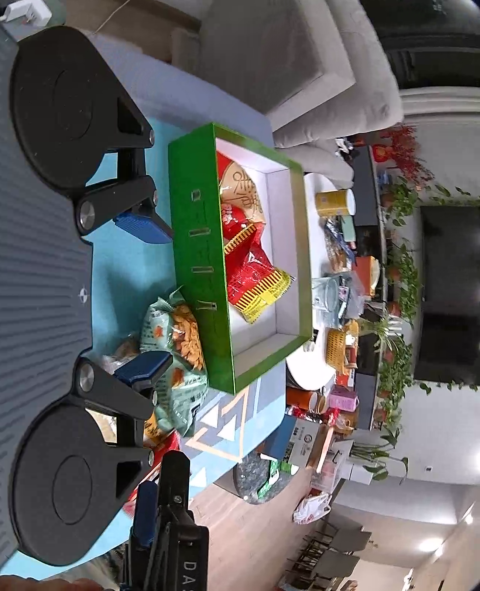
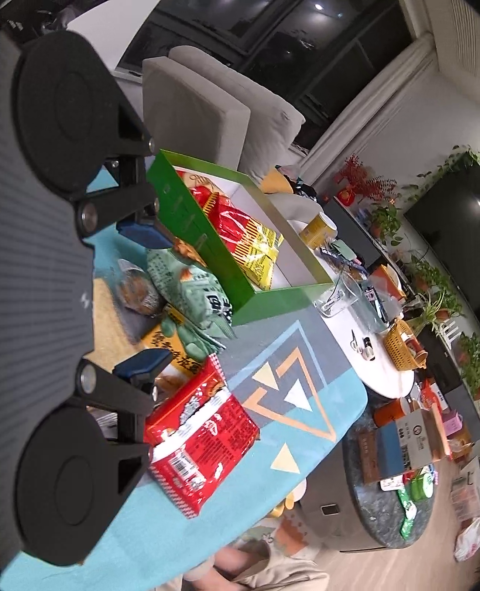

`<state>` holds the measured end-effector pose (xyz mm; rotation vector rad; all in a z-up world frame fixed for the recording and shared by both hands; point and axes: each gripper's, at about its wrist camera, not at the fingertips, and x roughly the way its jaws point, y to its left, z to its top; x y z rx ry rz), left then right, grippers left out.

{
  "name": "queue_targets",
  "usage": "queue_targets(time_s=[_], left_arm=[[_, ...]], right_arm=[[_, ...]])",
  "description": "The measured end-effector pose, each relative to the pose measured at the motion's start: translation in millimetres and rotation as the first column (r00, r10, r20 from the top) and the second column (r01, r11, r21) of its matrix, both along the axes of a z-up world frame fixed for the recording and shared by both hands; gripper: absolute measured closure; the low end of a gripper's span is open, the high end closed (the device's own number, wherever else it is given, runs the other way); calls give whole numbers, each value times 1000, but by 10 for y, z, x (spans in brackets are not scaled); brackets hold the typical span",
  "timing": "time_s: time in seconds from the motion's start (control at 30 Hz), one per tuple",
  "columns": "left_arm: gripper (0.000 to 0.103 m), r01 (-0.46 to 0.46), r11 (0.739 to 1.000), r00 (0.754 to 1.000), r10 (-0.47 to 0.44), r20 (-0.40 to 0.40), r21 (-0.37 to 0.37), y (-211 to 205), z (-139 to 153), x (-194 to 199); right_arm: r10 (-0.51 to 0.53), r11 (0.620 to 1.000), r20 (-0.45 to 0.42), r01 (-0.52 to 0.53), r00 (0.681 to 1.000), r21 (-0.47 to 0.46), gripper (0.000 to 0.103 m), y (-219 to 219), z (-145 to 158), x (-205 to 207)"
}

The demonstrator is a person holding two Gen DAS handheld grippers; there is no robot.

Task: Organize snacks
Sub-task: 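Reach the right tool to the green-and-white cracker bag and grasp it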

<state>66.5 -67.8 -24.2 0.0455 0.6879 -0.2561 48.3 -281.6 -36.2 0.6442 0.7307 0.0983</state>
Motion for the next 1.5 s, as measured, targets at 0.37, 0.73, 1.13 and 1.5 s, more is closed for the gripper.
queue_targets(time_s=[0.37,0.73,1.13,1.5], left_arm=[[41,-57,995,996,51,-75,-80,-64,-168,579],[37,-3,998,993,-4,-116,-58,-117,-405,774],[31,31,996,990,-41,-134,-78,-15,-448,792],[33,43,990,986,-64,-155,-135,-7,-414,630]], right_arm=[[9,1000,-22,-9,1000,-25,54,4,-28,577],[46,997,-108,-53,993,-64,54,97,-265,825],[98,989,-112,-109,989,-98,59,188,-286,894],[104,987,-104,-116,989,-115,62,239,-262,862]])
